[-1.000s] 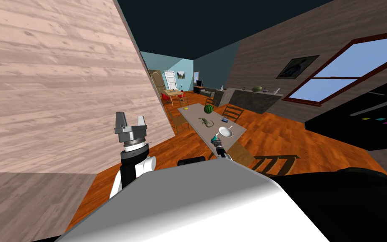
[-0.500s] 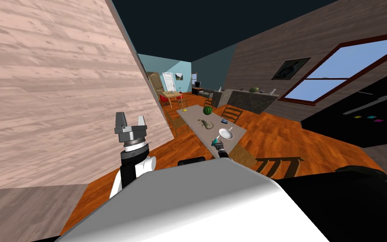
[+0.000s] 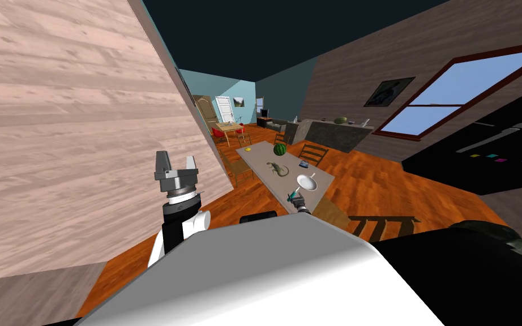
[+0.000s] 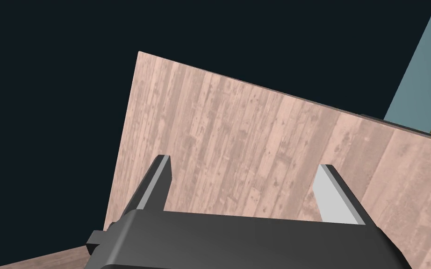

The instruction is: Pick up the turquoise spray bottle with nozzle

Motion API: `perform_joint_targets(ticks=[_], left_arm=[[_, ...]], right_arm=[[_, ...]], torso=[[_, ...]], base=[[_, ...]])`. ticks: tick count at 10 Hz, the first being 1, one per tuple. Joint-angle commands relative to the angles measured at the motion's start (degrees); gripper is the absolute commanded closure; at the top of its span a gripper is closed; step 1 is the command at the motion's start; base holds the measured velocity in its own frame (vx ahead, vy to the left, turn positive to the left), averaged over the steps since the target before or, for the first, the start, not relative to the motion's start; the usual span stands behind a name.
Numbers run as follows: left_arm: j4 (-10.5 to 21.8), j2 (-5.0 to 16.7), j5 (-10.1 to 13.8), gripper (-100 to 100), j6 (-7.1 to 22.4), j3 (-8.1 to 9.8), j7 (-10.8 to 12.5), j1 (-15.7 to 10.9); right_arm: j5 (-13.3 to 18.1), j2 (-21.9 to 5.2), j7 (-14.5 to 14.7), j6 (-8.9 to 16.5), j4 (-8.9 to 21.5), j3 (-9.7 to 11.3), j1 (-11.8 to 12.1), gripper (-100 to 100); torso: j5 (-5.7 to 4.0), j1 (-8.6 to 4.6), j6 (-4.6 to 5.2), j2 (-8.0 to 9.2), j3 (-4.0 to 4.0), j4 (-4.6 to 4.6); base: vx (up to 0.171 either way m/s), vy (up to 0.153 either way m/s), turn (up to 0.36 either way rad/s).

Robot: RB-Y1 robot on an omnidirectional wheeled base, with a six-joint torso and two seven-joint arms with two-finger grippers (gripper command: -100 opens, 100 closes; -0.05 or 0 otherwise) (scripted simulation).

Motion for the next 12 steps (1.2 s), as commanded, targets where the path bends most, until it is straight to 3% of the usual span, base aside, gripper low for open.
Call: perform_joint_targets(ticks=[1, 4, 5, 6, 10, 11, 12], left_arm=[[0.0, 0.0, 0.0, 0, 0.0, 0.0, 0.0, 0.0], [0.0, 0.0, 0.0, 0, 0.0, 0.0, 0.0, 0.0], [0.0, 0.0, 0.0, 0, 0.0, 0.0, 0.0, 0.0], [0.0, 0.0, 0.0, 0, 0.0, 0.0, 0.0, -0.01], [0.01, 0.0, 0.0, 0, 0.0, 0.0, 0.0, -0.01], [0.01, 0.0, 0.0, 0, 0.0, 0.0, 0.0, -0.01], [0.01, 0.0, 0.0, 0, 0.0, 0.0, 0.0, -0.01]], right_arm=[[0.08, -0.17, -1.12, -0.57, -2.15, 1.08, 2.74, -100], [-0.07, -0.57, -2.25, -2.59, -4.18, 2.42, 6.59, -100], [0.01, -0.38, -1.87, -1.79, -3.77, 2.12, 5.43, -100], [0.02, -0.39, -2.01, -1.86, -3.92, 2.19, 5.6, 100], [-0.08, -0.31, -2.18, -1.98, -3.97, 2.18, 5.53, 100], [-0.08, -0.31, -2.18, -1.99, -3.98, 2.19, 5.53, 0], [0.08, -0.17, -1.12, -0.57, -2.15, 1.08, 2.74, 100]], torso=[[0.0, 0.0, 0.0, 0.0, 0.0, 0.0], [0.0, -0.01, 0.0, 0.03, 0.02, 0.01], [0.0, 0.01, 0.01, 0.06, 0.04, 0.02], [-0.01, -0.03, -0.01, 0.2, 0.11, 0.04], [-0.07, -0.18, -0.06, 0.29, 0.14, 0.01], [-0.07, -0.19, -0.05, 0.28, 0.13, 0.01], [-0.07, -0.2, -0.05, 0.27, 0.13, 0.01]], base=[[0.103, 0.017, -0.046], [0.116, 0.02, -0.053], [0.049, 0.013, -0.017], [0.009, 0.002, 0.002], [0.001, 0.0, -0.003], [0.0, 0.0, 0.0], [-0.121, -0.004, 0.118]])
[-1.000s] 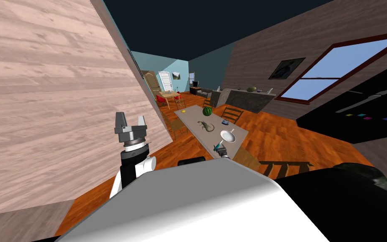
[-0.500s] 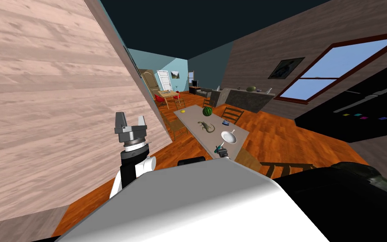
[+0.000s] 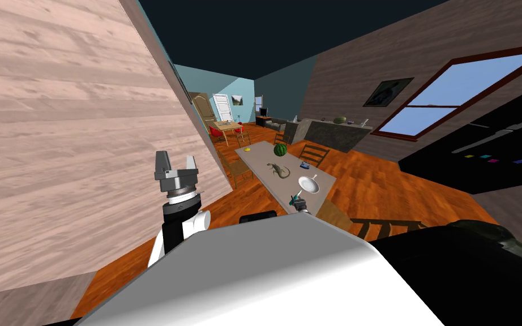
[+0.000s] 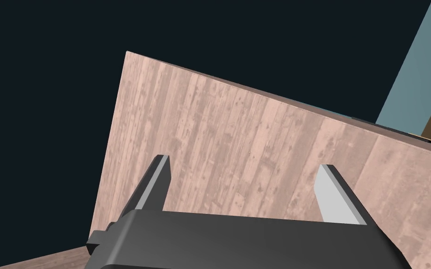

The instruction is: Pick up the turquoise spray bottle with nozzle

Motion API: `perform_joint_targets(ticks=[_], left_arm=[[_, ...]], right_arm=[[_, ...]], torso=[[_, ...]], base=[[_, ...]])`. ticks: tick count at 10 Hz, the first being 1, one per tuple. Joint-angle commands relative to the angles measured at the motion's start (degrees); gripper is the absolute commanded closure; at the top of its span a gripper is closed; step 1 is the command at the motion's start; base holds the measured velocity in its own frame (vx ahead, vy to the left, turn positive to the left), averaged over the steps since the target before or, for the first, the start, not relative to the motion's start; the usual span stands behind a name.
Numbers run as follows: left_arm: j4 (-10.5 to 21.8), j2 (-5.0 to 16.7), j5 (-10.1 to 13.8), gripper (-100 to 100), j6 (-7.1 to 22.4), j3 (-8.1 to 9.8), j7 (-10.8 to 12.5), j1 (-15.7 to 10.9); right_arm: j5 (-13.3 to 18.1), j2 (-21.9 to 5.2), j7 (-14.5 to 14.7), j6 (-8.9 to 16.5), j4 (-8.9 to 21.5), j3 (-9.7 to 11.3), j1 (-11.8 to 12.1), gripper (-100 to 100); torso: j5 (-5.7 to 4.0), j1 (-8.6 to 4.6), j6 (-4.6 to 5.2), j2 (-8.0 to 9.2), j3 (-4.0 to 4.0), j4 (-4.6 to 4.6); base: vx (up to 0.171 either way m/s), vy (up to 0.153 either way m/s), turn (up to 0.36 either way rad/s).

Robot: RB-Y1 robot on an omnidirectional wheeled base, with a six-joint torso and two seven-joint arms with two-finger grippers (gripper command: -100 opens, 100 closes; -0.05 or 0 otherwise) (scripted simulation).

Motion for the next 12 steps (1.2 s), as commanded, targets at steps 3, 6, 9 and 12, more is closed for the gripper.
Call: perform_joint_targets(ticks=[3, 6, 9, 12], left_arm=[[0.0, 0.0, 0.0, 0, 0.0, 0.01, 0.0, 0.0], [0.0, 0.0, 0.0, 0, 0.0, 0.01, 0.0, 0.01], [0.0, 0.0, 0.0, 0, 0.0, 0.0, 0.0, 0.0], [0.0, 0.0, 0.0, 0, 0.0, 0.01, 0.0, 0.02]], right_arm=[[0.32, 0.65, 2.28, 3.8, 3.95, -2.49, -6.43, 100], [0.47, 1.06, 3.4, 5.81, 5.98, -3.82, -10.64, 100], [0.7, 1.67, 5.09, 8.84, 9.02, -5.83, -16.2, 100], [0.84, 1.76, 4.63, 9.24, 8.1, -5.44, -15.89, 0]], torso=[[-0.13, -0.36, 0.11, 0.3, 0.12, -0.05], [-0.14, -0.29, 0.11, -0.05, -0.08, -0.13], [-0.2, -0.28, 0.12, 0.17, 0.0, -0.17], [-0.19, -0.31, 0.16, -0.22, -0.2, -0.23]], base=[[-0.205, -0.049, 0.094], [-0.117, -0.017, 0.044], [-0.184, -0.008, 0.082], [-0.056, -0.013, 0.012]])
